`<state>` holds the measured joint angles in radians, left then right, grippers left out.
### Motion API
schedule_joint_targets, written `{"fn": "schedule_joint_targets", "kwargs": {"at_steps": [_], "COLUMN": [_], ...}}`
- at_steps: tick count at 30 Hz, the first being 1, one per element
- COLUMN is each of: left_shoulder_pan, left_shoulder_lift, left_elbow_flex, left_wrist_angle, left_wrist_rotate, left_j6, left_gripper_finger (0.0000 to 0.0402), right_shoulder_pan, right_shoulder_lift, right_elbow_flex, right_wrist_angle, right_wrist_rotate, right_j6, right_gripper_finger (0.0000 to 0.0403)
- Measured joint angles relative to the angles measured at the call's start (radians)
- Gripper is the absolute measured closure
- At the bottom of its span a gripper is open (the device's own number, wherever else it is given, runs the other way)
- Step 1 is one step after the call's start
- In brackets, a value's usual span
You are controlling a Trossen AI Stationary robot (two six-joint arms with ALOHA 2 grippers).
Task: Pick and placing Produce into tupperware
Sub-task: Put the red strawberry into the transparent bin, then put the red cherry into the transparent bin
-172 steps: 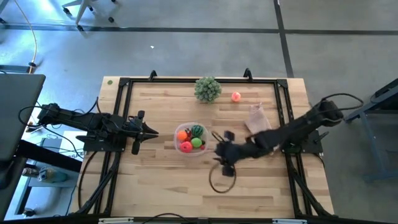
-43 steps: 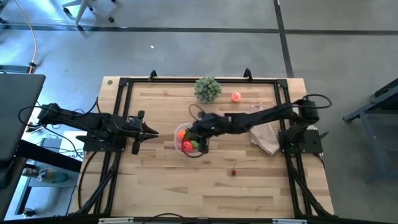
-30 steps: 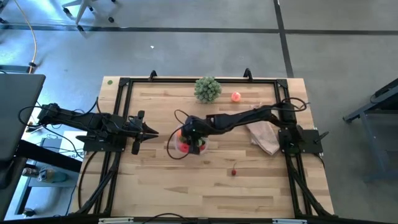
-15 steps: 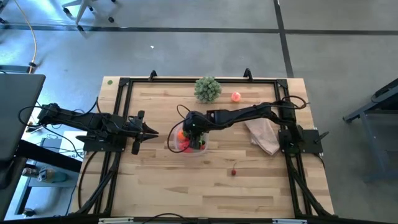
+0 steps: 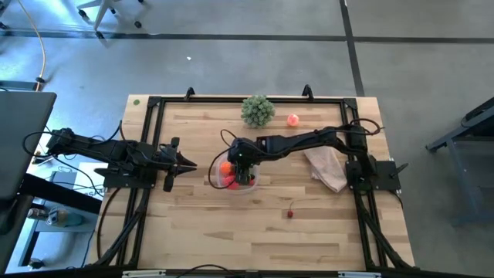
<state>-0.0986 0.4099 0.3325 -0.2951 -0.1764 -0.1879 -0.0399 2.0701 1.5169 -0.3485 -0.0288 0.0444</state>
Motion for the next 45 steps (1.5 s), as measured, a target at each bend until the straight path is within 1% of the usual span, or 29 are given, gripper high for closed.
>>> {"fn": "schedule_joint_targets", "kwargs": {"at_steps": [8, 13, 18, 20, 25, 31, 35, 41, 45], "left_shoulder_pan": [0.000, 0.000, 0.000, 0.000, 0.000, 0.000, 0.000, 0.000, 0.000], "left_shoulder_lift": [0.000, 0.000, 0.000, 0.000, 0.000, 0.000, 0.000, 0.000, 0.000], "left_elbow_flex": [0.000, 0.000, 0.000, 0.000, 0.000, 0.000, 0.000, 0.000, 0.000], "left_wrist_angle": [0.000, 0.000, 0.000, 0.000, 0.000, 0.000, 0.000, -0.001, 0.000], "left_wrist_rotate": [0.000, 0.000, 0.000, 0.000, 0.000, 0.000, 0.000, 0.000, 0.000], "left_j6": [0.000, 0.000, 0.000, 0.000, 0.000, 0.000, 0.000, 0.000, 0.000], "left_gripper_finger": [0.0355, 0.0355, 0.0355, 0.0355, 0.0355, 0.0355, 0.0355, 0.0355, 0.0355], "right_shoulder_pan": [0.001, 0.005, 0.029, 0.049, 0.119, 0.226, 0.297, 0.387, 0.450], "right_shoulder_lift": [-0.015, -0.064, -0.143, -0.175, -0.242, -0.273, -0.283, -0.332, -0.403], "right_elbow_flex": [0.020, 0.034, 0.034, 0.034, 0.034, 0.034, -0.001, -0.137, -0.256], "right_wrist_angle": [-0.028, -0.078, -0.149, -0.186, -0.290, -0.401, -0.463, -0.494, -0.487], "right_wrist_rotate": [-0.001, -0.002, 0.001, 0.026, 0.154, 0.269, 0.358, 0.404, 0.426], "right_j6": [-0.027, -0.030, -0.027, -0.027, -0.011, 0.062, 0.135, 0.320, 0.484], "right_gripper_finger": [0.0224, 0.0224, 0.0224, 0.0224, 0.0224, 0.0224, 0.0224, 0.0224, 0.0224]}}
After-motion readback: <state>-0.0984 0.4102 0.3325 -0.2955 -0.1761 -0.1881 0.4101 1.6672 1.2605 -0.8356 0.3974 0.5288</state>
